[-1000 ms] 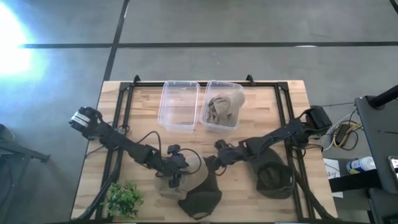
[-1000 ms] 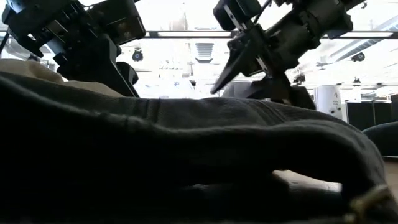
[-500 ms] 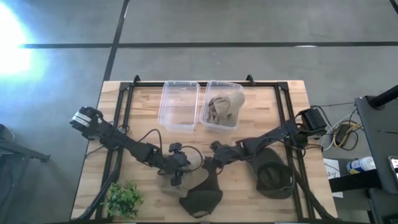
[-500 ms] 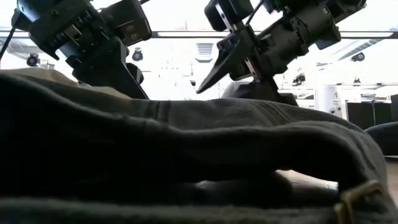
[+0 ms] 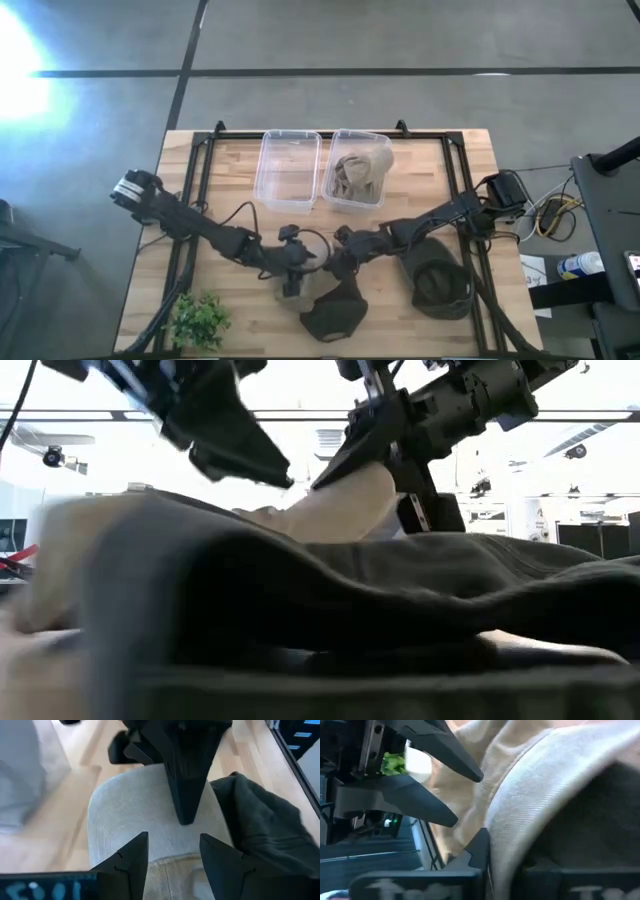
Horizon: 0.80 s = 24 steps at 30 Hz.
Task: Pick & Place hat
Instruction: Put the brown cap into the right transparent bin
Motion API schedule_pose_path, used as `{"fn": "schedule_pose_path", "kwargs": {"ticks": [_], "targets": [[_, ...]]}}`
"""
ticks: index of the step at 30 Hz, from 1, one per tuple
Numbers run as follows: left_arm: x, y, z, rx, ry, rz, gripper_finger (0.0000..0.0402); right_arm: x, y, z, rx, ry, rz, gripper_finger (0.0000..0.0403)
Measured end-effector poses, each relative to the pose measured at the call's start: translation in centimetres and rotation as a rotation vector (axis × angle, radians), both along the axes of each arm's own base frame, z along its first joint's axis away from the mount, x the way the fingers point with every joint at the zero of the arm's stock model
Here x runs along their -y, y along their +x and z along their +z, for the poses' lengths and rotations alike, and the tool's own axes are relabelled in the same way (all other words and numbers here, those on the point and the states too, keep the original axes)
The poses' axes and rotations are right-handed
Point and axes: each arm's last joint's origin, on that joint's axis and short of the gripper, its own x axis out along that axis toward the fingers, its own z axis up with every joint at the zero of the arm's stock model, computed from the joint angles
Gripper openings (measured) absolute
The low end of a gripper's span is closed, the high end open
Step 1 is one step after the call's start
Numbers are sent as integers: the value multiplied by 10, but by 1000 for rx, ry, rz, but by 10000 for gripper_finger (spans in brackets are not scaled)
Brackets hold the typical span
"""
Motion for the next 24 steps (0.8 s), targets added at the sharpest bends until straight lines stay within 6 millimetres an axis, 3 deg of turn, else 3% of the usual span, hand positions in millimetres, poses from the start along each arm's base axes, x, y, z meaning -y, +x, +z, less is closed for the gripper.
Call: {"fn": "schedule_pose_path", "kwargs": {"ticks": [6,10,14,20,24], "targets": [[-4,-4,44,-55,83,43,172,8,-8,35,99,-35,17,14],[-8,-13,83,-35,104,99,172,17,-23,79,249,-83,24,14],[-14,-25,115,17,64,161,172,32,-54,123,337,-201,-92,14],[-21,-44,140,107,-27,213,172,60,-114,174,373,-510,-502,14],[-25,-51,133,93,-9,253,172,76,-146,195,388,-607,-679,14]]}}
